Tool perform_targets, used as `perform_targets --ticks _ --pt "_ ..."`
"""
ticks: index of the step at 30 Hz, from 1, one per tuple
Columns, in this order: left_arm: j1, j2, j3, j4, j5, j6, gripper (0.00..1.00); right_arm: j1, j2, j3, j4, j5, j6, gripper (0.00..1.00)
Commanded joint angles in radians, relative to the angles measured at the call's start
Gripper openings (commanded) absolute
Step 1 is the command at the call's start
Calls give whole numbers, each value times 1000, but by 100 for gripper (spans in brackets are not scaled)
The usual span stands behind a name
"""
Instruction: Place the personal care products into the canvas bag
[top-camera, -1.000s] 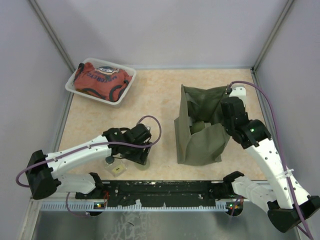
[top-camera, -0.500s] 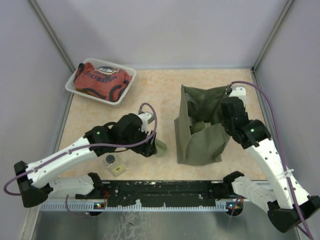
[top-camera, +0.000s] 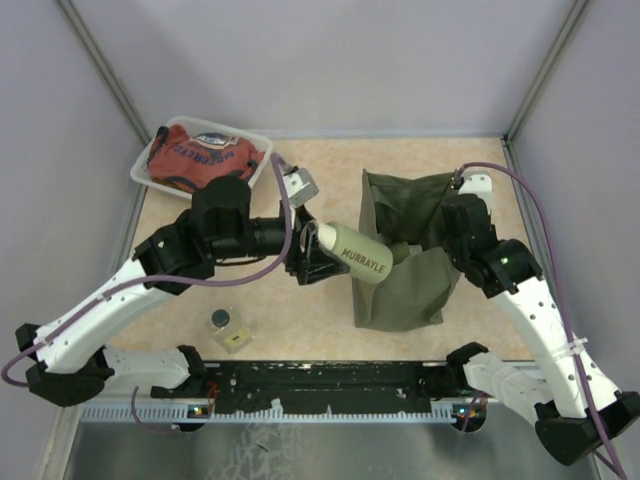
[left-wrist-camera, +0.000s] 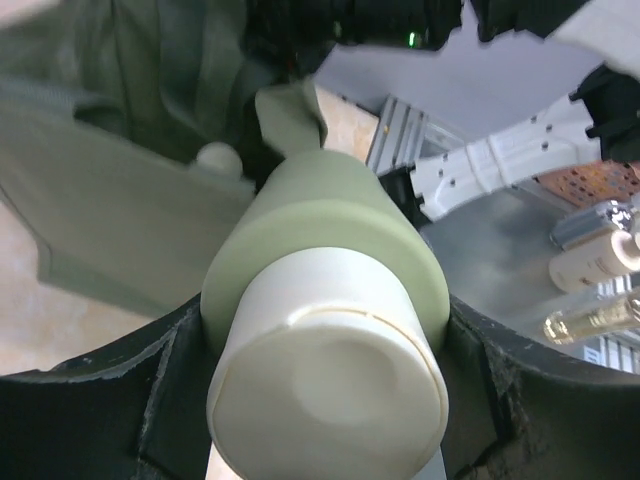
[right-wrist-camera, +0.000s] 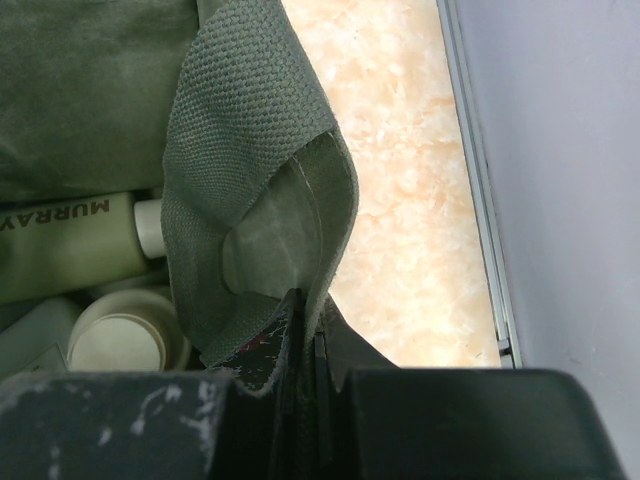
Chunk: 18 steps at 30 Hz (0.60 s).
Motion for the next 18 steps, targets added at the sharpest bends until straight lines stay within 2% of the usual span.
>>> perform_targets --ticks 1,4,11,18 --pt "-2 127 211 123 -32 162 0 -10 -10 7 -2 35 -14 0" --pt "-1 261 340 113 -75 243 0 -11 -11 9 -7 33 -13 0" --pt "6 493 590 75 -127 329 0 -10 -37 9 -10 16 -3 0" --pt "31 622 656 89 -124 330 0 -10 -78 0 -11 2 14 0"
